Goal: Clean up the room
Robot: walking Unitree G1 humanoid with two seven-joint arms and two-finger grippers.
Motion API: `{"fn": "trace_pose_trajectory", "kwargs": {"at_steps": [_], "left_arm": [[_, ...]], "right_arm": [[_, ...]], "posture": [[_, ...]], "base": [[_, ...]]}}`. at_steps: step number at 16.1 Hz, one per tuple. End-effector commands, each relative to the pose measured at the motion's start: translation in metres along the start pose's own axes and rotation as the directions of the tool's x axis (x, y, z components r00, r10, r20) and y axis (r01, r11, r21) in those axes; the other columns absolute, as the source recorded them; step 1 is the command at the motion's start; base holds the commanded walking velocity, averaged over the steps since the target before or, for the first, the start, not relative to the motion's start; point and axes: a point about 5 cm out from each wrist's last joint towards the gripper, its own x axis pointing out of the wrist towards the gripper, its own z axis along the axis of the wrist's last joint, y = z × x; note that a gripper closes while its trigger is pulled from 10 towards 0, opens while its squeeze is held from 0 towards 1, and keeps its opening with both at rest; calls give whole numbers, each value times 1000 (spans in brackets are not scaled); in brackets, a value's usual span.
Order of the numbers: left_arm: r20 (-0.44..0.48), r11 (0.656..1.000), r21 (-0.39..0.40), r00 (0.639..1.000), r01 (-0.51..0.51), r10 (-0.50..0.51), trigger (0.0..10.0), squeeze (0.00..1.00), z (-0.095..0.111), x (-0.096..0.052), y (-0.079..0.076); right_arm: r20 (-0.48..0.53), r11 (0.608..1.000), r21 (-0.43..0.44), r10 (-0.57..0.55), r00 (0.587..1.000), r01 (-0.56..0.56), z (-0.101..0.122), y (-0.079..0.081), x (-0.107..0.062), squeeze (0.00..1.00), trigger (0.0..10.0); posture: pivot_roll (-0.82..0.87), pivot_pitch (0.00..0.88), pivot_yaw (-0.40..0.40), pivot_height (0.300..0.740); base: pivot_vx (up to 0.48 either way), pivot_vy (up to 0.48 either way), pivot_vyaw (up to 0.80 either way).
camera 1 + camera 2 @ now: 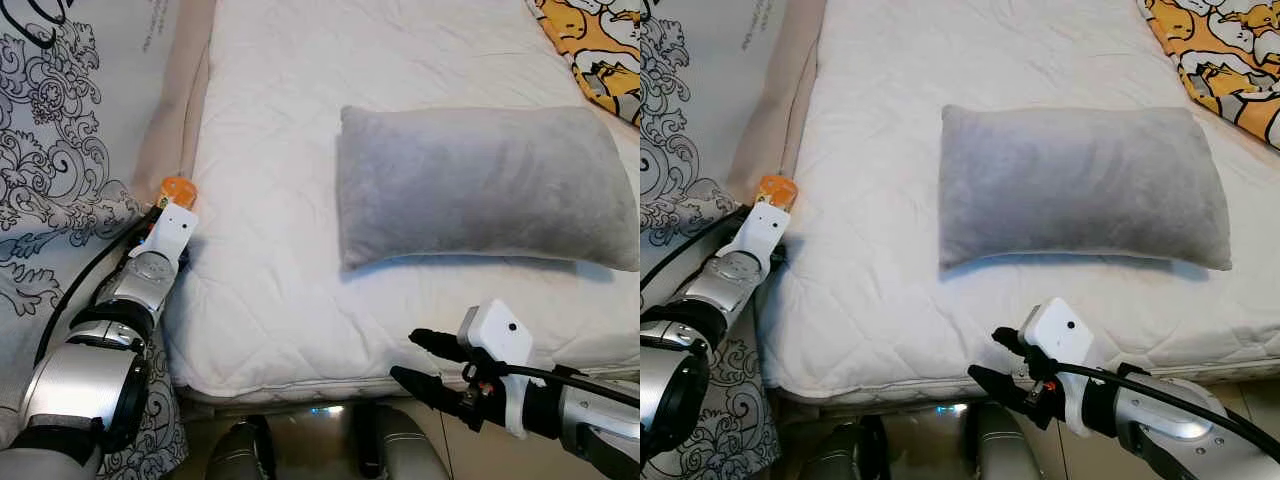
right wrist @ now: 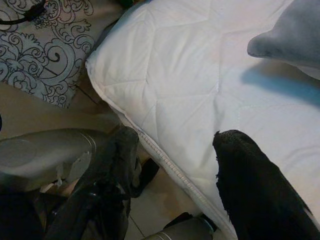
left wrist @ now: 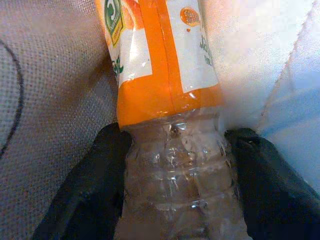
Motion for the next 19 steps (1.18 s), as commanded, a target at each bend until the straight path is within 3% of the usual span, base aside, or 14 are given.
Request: {"fn": "trace_pose_trajectory", "kwargs": {"at_steps": [1, 4, 7, 9, 11, 15, 17, 18, 19], "left_arm": [[-68, 1000, -2, 998, 6, -6, 0, 0, -20, -1, 3], [-47, 998, -47, 998, 28, -31, 0, 0, -17, -1, 1], [48, 988, -101, 992, 118, -113, 0, 0, 1, -1, -9], [221, 937, -206, 946, 281, -235, 0, 0, 30, -4, -27], [295, 911, -222, 915, 347, -276, 0, 0, 43, -7, -35], [437, 877, -166, 831, 450, -344, 0, 0, 70, -15, -44], [574, 830, -123, 721, 544, -387, 0, 0, 97, -27, -48], [589, 823, -114, 705, 557, -395, 0, 0, 99, -29, -49], [641, 812, -93, 659, 576, -393, 4549, 0, 109, -37, -53]], "right_arm": [[-6, 1000, 10, 0, 1000, 0, -3, 2, -1, 0, 10000], [5, 1000, 16, -24, 1000, 24, -4, 0, 2, 0, 10000], [21, 998, 20, -64, 998, 64, -4, -2, 1, 0, 10000], [41, 993, 32, -114, 993, 112, -4, -5, 0, 0, 10000], [45, 992, 36, -123, 991, 121, -5, -4, 1, 0, 10000], [59, 989, 48, -144, 988, 141, -8, -2, 3, 0, 10000], [103, 975, 73, -215, 971, 208, -7, -6, 5, 0, 10000], [110, 973, 78, -227, 968, 219, -7, -6, 6, 0, 10000], [149, 953, 111, -295, 944, 281, -5, -8, 8, 0, 10000]], "posture": [[-271, 245, 23, 740], [-263, 236, 42, 740], [-255, 225, 57, 740], [-244, 217, 76, 740], [-243, 215, 83, 740], [-221, 198, 104, 740], [-198, 178, 123, 740], [-188, 171, 129, 740], [-172, 163, 136, 740]], "base": [[0, 0, 0], [0, 0, 0], [0, 0, 0], [0, 0, 0], [0, 0, 0], [0, 0, 0], [0, 0, 0], [0, 0, 0], [0, 0, 0]]}}
